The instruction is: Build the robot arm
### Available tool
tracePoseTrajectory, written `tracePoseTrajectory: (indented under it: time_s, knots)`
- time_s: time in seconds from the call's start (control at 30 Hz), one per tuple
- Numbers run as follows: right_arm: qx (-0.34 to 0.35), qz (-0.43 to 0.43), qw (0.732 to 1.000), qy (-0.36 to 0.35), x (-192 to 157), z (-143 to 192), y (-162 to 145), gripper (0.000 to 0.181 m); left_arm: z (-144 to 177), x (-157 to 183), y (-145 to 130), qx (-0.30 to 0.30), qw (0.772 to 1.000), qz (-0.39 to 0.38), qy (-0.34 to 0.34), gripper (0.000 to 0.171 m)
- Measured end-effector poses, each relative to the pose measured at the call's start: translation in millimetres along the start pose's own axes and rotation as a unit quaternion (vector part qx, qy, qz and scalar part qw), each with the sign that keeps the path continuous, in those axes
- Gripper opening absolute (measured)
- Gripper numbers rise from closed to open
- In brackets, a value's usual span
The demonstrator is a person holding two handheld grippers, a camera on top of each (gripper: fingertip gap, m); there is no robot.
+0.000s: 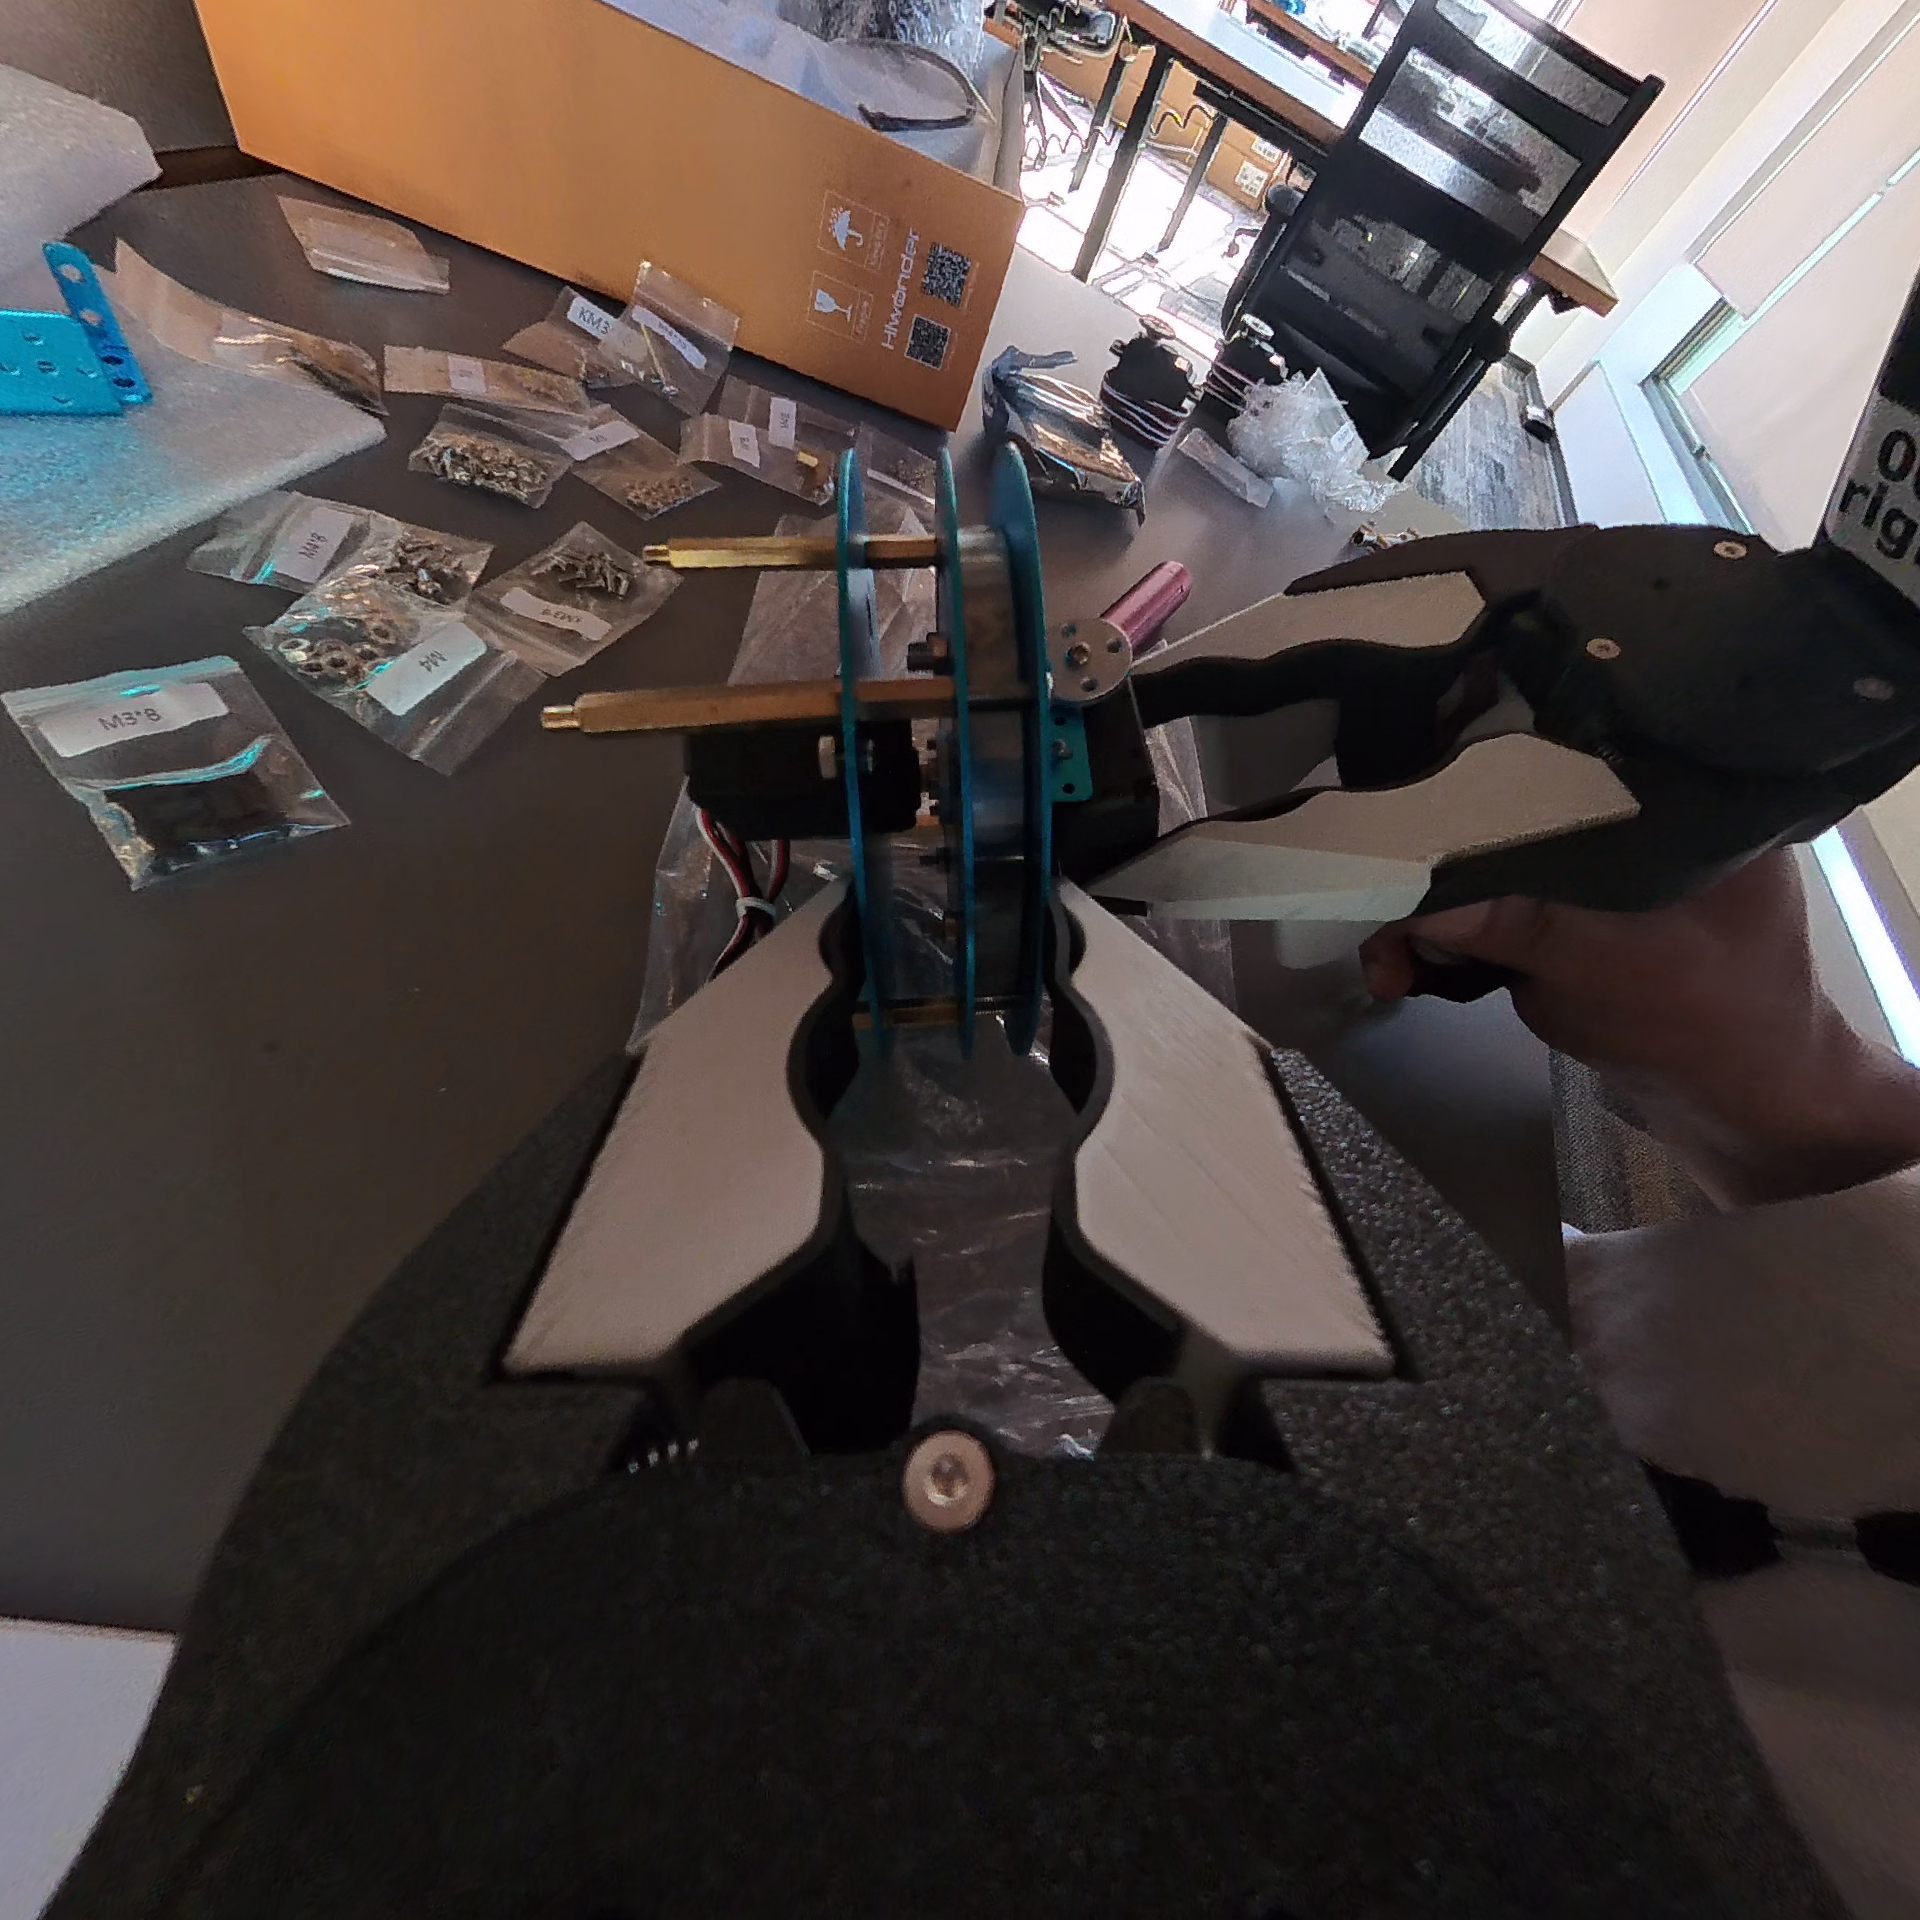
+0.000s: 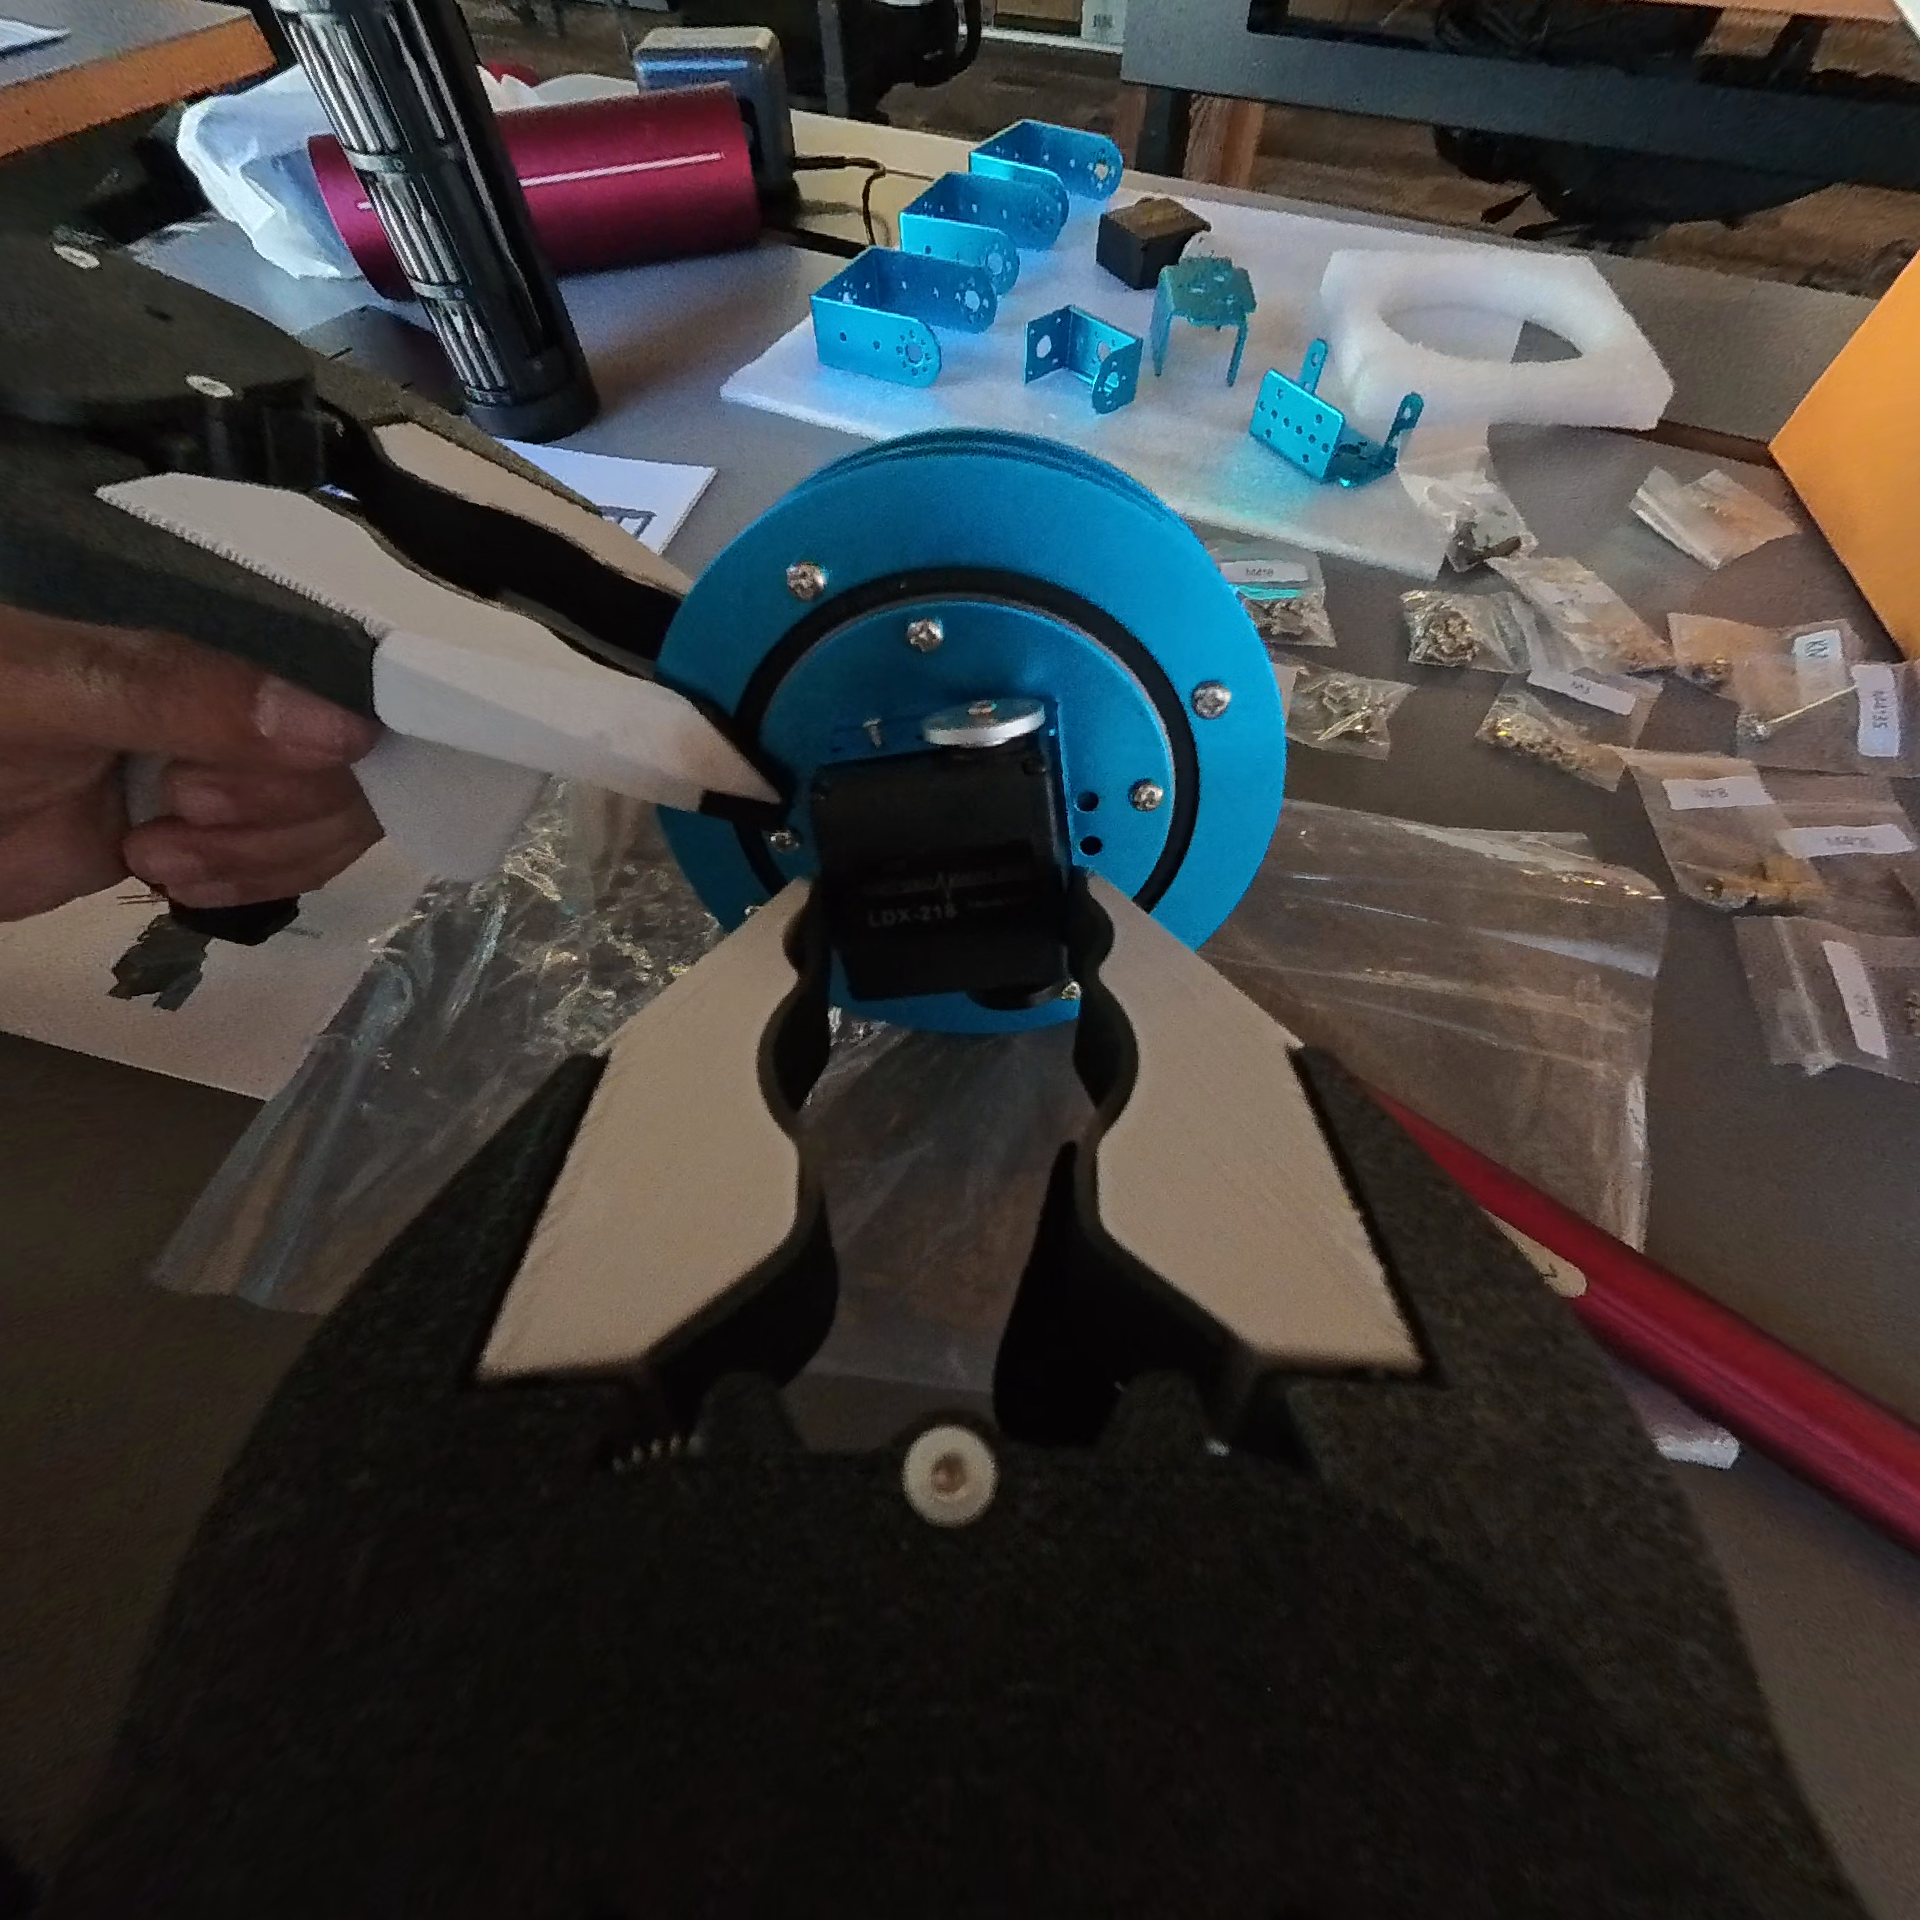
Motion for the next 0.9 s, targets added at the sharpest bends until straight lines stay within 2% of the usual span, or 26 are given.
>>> tracePoseTrajectory:
  time_s: [0.23, 0.4, 0.57, 0.7, 0.77, 0.9]
  knots:
    - [0.012, 0.011, 1.0, 0.017, 1, 4, -1, 0.05, 1, -1, -1, 0.0, 1.0, 0.004, -0.005, 0.032]
    - [0.003, -0.005, 0.999, 0.046, 8, 4, -6, 0.046, 0, -1, -1, 0.0, 1.0, 0.004, -0.005, 0.032]
    - [0.013, 0.073, 0.997, -0.008, 1, 2, -2, 0.048, 0, -1, -2, -0.001, 1.0, 0.007, -0.005, 0.032]
    - [-0.001, 0.116, 0.992, -0.052, -8, 0, 0, 0.043, 0, -1, -2, -0.002, 1.0, 0.007, -0.004, 0.032]
    - [0.0, 0.106, 0.993, -0.049, -9, 1, 1, 0.043, 0, -1, -3, -0.002, 1.0, 0.011, -0.007, 0.033]
    - [0.014, 0.034, 0.999, -0.015, -2, 8, -3, 0.043, 0, -1, -3, -0.004, 1.0, 0.014, -0.008, 0.032]
Point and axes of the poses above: each gripper's, where its closed fingertips meet, z back along the fingers, y out of its top, x = y × z across the jaws, the point moved 9 cm from there along z, back along the fingers, and after that the axes turned 5 degrees about -y, right-handed, at the moved point
